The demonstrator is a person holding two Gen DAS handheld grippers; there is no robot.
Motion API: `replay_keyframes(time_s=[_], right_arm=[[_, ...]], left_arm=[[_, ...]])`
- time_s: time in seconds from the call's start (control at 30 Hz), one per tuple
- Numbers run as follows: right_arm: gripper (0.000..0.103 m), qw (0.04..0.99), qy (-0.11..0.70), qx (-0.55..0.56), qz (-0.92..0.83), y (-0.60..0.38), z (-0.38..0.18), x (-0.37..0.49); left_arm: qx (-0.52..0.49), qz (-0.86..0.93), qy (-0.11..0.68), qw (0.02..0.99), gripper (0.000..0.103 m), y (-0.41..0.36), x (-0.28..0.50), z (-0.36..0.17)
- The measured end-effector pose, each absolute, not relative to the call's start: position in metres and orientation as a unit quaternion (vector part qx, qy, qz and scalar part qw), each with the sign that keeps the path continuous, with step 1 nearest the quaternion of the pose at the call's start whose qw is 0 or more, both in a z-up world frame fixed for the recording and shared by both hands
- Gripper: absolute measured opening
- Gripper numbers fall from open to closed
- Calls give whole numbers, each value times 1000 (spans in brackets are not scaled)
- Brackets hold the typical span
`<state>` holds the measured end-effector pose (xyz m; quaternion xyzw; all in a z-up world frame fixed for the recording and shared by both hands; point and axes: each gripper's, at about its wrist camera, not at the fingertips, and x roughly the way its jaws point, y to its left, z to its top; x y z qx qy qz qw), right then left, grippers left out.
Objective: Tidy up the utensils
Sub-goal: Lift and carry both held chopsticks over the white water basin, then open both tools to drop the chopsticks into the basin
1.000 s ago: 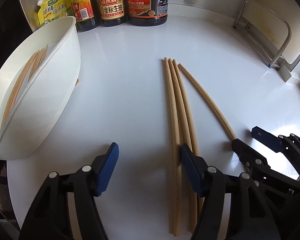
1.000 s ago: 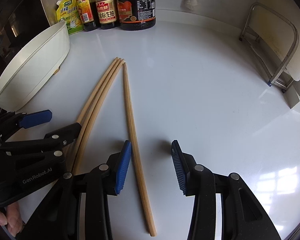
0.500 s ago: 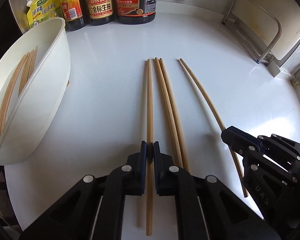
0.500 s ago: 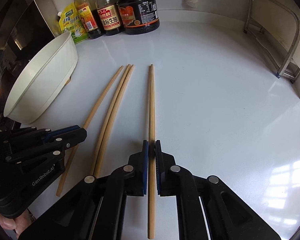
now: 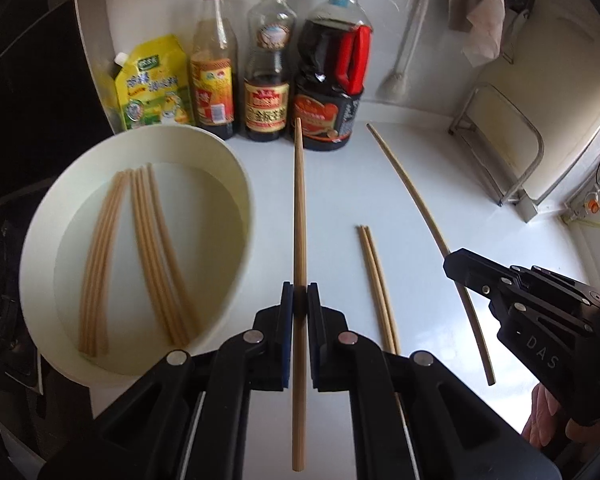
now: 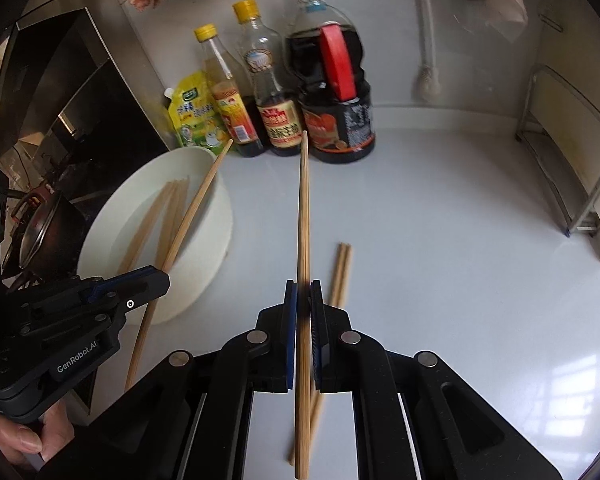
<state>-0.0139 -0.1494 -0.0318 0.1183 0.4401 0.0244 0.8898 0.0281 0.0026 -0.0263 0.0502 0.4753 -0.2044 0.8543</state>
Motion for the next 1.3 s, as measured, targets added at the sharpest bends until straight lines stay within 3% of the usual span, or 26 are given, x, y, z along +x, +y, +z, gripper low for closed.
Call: replay_keyframes(time_s=[0.4,0.93,1.0,1.07,1.13,1.3], right_arm=[[6,875,462,102,101,-29,-39,89],[7,846,513,105,98,18,-77,144],[9,850,507,109,94,17,-75,143],[10,853,503,106,91,17,-73,140],[10,854,501,104,89,17,-72,138],[10,856,499,103,83,15,-68,128]], left_arm=[[32,-129,496,858,8,112,105,-41],[14,-125,533,837,8,148,150,-80],[11,-121,530,839,11,152,150,-79],[7,-120,526,842,24,156,149,-77],[5,-118,524,843,28,159,148,-75],[6,-119,520,846,28,162,143,-69]])
